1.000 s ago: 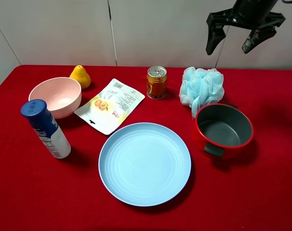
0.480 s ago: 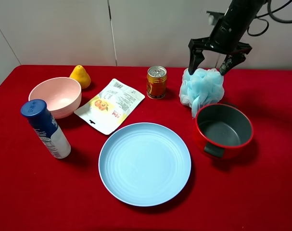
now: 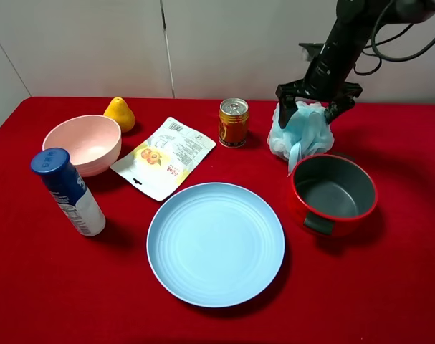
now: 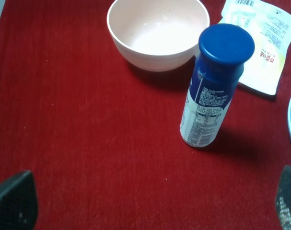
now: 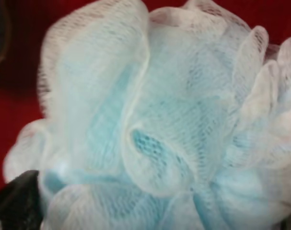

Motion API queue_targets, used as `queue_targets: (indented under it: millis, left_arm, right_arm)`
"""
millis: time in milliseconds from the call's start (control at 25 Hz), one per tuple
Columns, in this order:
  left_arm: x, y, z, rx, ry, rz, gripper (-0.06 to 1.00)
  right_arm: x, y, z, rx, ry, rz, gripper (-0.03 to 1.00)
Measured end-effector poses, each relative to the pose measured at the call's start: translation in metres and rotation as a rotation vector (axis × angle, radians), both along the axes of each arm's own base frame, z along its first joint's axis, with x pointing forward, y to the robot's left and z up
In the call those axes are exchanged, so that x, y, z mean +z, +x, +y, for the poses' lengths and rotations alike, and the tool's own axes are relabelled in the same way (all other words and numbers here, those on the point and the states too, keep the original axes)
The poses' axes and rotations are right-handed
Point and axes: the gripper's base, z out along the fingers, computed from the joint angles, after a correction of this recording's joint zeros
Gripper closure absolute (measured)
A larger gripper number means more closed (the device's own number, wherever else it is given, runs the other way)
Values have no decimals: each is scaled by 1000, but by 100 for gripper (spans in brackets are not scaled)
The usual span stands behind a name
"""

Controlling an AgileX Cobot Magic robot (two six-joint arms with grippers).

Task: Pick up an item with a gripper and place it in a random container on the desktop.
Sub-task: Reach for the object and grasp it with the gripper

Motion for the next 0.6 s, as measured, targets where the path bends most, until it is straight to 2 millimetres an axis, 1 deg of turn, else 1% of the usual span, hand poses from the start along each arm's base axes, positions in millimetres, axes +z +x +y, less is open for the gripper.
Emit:
queue_targets:
  millis: [320, 600]
  left_arm:
    - [0, 0, 0, 0, 0, 0, -5]
    - [0, 0, 0, 0, 0, 0, -5]
  right_arm:
    - [-28, 10, -1, -10, -33, -26, 28]
    - [-49, 13, -1, -9, -43, -11, 28]
